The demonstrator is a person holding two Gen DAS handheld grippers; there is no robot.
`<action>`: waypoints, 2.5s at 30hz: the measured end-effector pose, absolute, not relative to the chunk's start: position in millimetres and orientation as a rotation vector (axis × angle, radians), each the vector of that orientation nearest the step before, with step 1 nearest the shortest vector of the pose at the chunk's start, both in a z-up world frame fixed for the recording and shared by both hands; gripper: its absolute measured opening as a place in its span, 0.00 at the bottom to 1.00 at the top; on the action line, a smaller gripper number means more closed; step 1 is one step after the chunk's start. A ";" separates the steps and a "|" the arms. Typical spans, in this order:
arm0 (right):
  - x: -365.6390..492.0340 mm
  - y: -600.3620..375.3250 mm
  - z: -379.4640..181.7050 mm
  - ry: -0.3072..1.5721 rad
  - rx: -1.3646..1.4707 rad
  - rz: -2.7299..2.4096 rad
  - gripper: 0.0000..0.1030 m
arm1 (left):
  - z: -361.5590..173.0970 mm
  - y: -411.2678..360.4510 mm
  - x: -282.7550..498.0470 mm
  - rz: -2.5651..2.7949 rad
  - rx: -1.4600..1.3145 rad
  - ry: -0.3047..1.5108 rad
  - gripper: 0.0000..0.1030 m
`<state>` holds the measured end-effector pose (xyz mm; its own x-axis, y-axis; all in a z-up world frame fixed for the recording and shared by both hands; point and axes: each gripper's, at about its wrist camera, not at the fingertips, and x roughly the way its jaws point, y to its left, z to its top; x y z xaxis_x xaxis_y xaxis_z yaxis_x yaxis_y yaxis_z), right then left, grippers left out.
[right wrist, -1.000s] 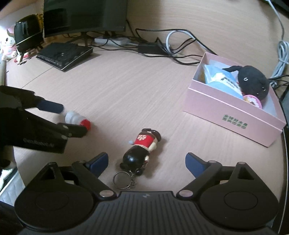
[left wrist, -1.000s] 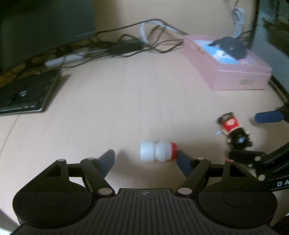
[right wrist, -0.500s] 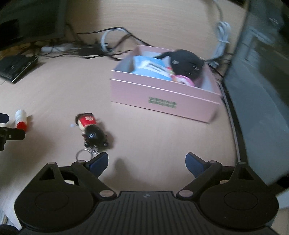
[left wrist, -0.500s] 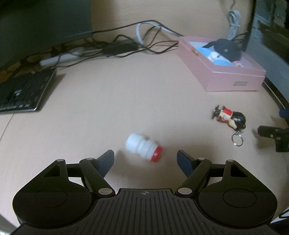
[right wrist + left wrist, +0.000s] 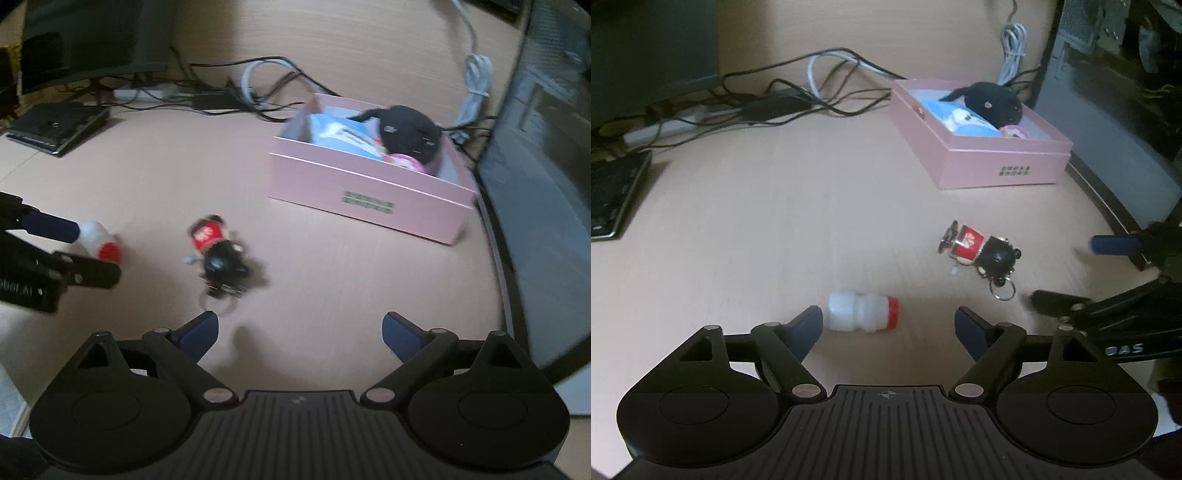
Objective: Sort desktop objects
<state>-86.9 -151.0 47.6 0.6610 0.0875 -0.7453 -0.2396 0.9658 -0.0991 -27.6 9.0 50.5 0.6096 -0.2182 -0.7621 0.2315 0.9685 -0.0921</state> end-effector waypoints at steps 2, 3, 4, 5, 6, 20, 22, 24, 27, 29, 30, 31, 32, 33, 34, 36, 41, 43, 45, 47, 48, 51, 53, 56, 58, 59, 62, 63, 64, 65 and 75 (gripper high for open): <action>-80.8 -140.0 45.4 0.834 -0.205 0.226 0.93 | 53.3 16.7 -31.6 -0.224 0.000 0.874 0.87; -79.0 -135.9 44.2 0.835 -0.208 0.242 0.93 | 54.1 21.7 -33.3 -0.202 -0.010 0.875 0.88; -75.4 -131.7 42.8 0.840 -0.207 0.256 0.93 | 54.5 26.3 -34.1 -0.185 -0.018 0.876 0.88; -70.5 -128.2 41.1 0.846 -0.202 0.263 0.93 | 54.1 31.4 -35.1 -0.161 -0.028 0.881 0.89; -66.3 -125.5 39.4 0.852 -0.201 0.264 0.93 | 53.9 36.4 -35.4 -0.146 -0.035 0.886 0.89; -61.9 -166.8 45.1 0.782 -0.227 0.122 0.95 | 48.7 62.9 -49.3 -0.059 -0.093 0.921 0.92; -60.7 -160.9 47.0 0.796 -0.159 0.170 0.96 | 48.3 63.9 -50.1 -0.056 -0.092 0.926 0.92; -54.1 -149.7 44.9 0.815 -0.113 0.192 0.96 | 48.5 65.3 -51.3 -0.051 -0.095 0.928 0.92; -44.1 -132.1 40.2 0.837 -0.049 0.213 0.96 | 50.5 67.4 -54.3 -0.047 -0.096 0.924 0.92; -36.8 -120.4 36.4 0.850 -0.028 0.211 0.96 | 52.7 69.0 -56.9 -0.046 -0.094 0.918 0.92; -35.5 -116.3 35.3 0.852 -0.026 0.204 0.94 | 53.8 69.8 -57.9 -0.046 -0.092 0.915 0.92; -32.3 -113.6 33.5 0.852 -0.028 0.196 0.87 | 54.3 70.6 -58.8 -0.047 -0.091 0.913 0.92; -31.2 -110.6 33.0 0.857 -0.034 0.192 0.83 | 55.1 71.3 -59.8 -0.048 -0.091 0.909 0.92; -29.2 -109.1 32.2 0.868 -0.037 0.195 0.70 | 55.6 71.8 -60.4 -0.050 -0.092 0.906 0.92; -28.4 -109.9 32.3 0.879 -0.037 0.199 0.64 | 56.1 72.4 -61.1 -0.054 -0.093 0.904 0.92; -28.2 -113.6 35.1 0.885 -0.026 0.198 0.64 | 56.0 71.3 -60.7 -0.062 -0.090 0.900 0.92; -40.9 -124.6 51.1 0.858 -0.042 0.212 0.64 | 56.3 51.5 -50.6 -0.137 -0.042 0.866 0.82; -47.2 -129.6 57.5 0.841 -0.057 0.215 0.64 | 53.5 39.4 -43.0 -0.162 -0.015 0.868 0.81; -54.1 -134.5 62.5 0.825 -0.068 0.209 0.64 | 50.3 27.1 -35.9 -0.185 0.006 0.871 0.81; -59.4 -140.4 65.6 0.821 -0.071 0.199 0.64 | 46.9 15.5 -29.1 -0.185 0.034 0.878 0.81; -60.8 -143.7 66.1 0.823 -0.068 0.193 0.64 | 45.3 10.6 -26.3 -0.179 0.047 0.881 0.80; -65.4 -153.6 65.8 0.832 -0.056 0.179 0.64 | 42.1 1.8 -19.7 -0.175 0.065 0.890 0.77; -68.1 -158.1 65.0 0.836 -0.051 0.174 0.64 | 39.9 -0.9 -16.2 -0.173 0.069 0.899 0.74; -71.1 -163.2 63.1 0.843 -0.050 0.174 0.64 | 37.3 -4.8 -13.9 -0.167 0.073 0.911 0.74; -73.0 -165.4 61.9 0.848 -0.050 0.179 0.64 | 35.9 -7.0 -13.0 -0.165 0.073 0.917 0.72; -73.9 -166.2 61.3 0.852 -0.052 0.185 0.64 | 35.4 -7.8 -13.4 -0.163 0.075 0.919 0.67; -76.6 -169.2 59.9 0.866 -0.065 0.209 0.64 | 33.7 -8.9 -14.5 -0.158 0.074 0.928 0.50; -77.7 -170.9 59.7 0.873 -0.069 0.220 0.64 | 33.7 -9.4 -15.2 -0.155 0.077 0.930 0.46; -78.3 -172.9 59.8 0.880 -0.070 0.229 0.64 | 34.6 -10.0 -16.0 -0.154 0.084 0.928 0.46; -79.2 -175.7 60.6 0.887 -0.070 0.239 0.64 | 36.3 -10.3 -17.5 -0.157 0.089 0.925 0.46; -75.0 -220.0 151.2 0.676 -0.027 0.171 0.64 | 106.9 -14.2 -16.5 -0.255 0.089 0.741 0.46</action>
